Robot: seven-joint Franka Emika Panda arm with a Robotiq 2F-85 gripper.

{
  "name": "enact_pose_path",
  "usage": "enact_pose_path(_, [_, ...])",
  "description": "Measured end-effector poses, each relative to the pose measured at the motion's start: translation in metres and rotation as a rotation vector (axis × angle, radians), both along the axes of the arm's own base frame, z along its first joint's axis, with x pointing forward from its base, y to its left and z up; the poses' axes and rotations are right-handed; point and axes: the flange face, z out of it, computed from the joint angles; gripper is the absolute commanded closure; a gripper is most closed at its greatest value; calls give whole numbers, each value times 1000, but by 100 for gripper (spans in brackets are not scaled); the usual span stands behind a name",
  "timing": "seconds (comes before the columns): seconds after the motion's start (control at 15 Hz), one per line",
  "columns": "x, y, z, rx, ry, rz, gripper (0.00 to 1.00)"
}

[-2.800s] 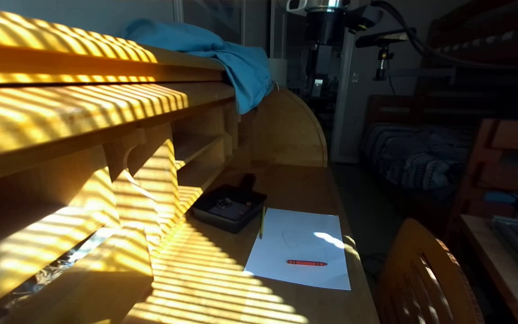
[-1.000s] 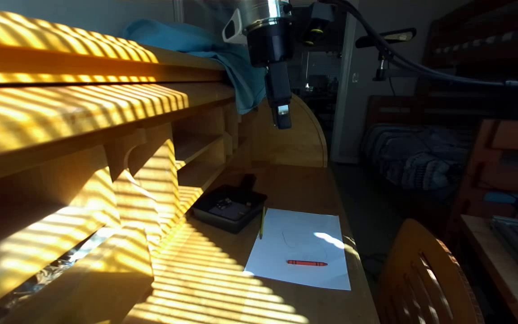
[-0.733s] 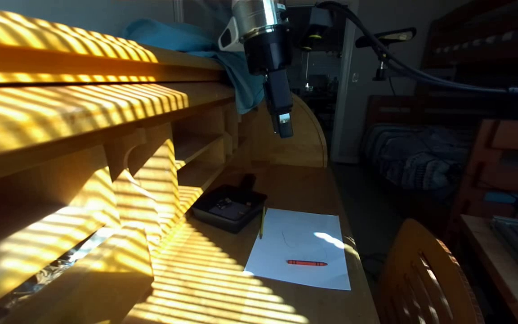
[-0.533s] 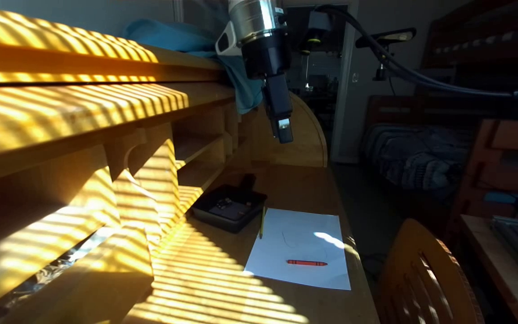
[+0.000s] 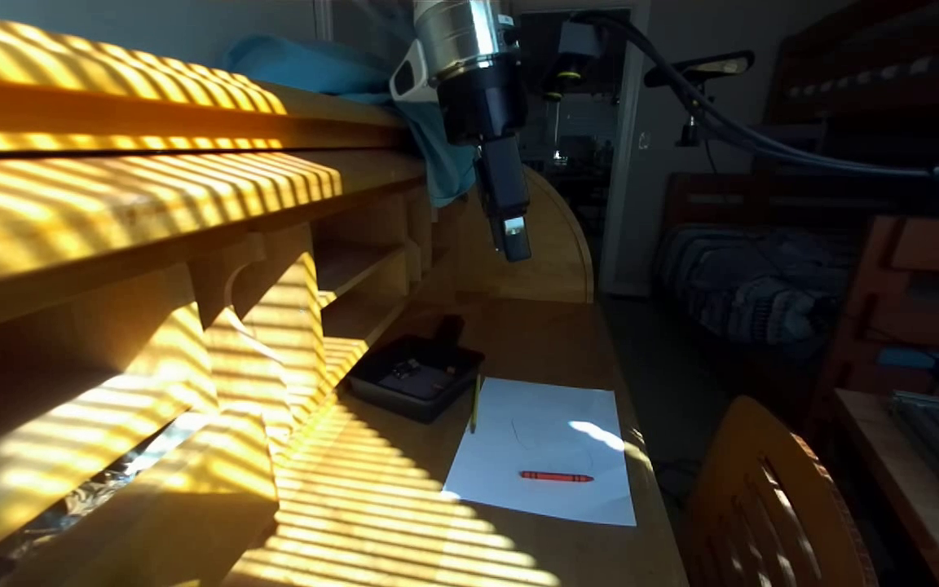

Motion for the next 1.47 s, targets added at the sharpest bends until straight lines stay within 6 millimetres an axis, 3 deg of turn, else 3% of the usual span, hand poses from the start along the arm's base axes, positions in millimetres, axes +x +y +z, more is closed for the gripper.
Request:
enact_pose_path(0.2, [-6, 18, -8, 2, 6, 1, 0])
enact_pose_path(0.6, [-34, 92, -39, -19, 13, -49, 0])
enact_pose_path(0.8, [-47, 117, -59, -45, 3, -126, 0])
enact_pose_path(1.13, [-65, 127, -88, -121, -6, -212, 0])
enact_pose_path(1.47, [-80, 119, -114, -216, -30, -130, 0])
